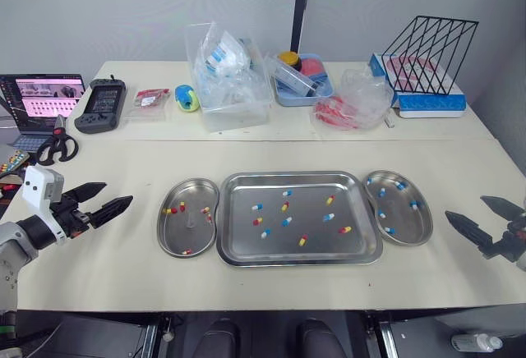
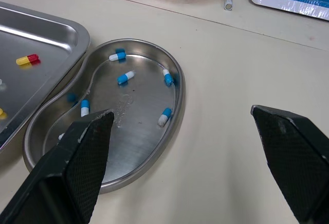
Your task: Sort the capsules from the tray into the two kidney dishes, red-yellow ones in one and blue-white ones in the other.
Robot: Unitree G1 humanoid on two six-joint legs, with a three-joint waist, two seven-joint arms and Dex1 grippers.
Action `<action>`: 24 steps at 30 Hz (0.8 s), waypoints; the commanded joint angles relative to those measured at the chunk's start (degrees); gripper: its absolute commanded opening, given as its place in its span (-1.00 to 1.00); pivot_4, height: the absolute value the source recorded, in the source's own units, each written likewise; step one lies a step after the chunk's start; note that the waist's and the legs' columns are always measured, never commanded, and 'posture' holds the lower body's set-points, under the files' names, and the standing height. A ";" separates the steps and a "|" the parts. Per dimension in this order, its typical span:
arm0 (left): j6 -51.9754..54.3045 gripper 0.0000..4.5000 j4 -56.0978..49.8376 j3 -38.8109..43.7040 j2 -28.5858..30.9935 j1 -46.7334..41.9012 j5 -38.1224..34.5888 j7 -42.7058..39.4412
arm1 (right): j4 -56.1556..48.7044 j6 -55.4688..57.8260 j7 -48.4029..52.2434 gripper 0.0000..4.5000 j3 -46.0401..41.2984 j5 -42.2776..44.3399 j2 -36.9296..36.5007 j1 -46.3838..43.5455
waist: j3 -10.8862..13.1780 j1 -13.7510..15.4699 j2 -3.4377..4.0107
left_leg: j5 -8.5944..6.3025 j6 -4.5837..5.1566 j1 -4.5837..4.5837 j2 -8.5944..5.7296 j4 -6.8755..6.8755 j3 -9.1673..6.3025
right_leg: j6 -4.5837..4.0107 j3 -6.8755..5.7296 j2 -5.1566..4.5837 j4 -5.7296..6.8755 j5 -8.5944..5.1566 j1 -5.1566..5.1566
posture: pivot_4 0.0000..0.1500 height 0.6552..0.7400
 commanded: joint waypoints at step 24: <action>-10.86 1.00 -10.64 -15.49 -2.97 -0.64 -2.68 -21.37 | -17.96 19.69 7.08 0.61 61.05 -2.64 4.02 -49.37 | 0.02 -0.01 0.02 | -0.01 0.02 -0.28 0.03 0.08 -0.13 | -0.02 -0.13 0.04 -0.07 0.01 -0.24 | 1.00 0.71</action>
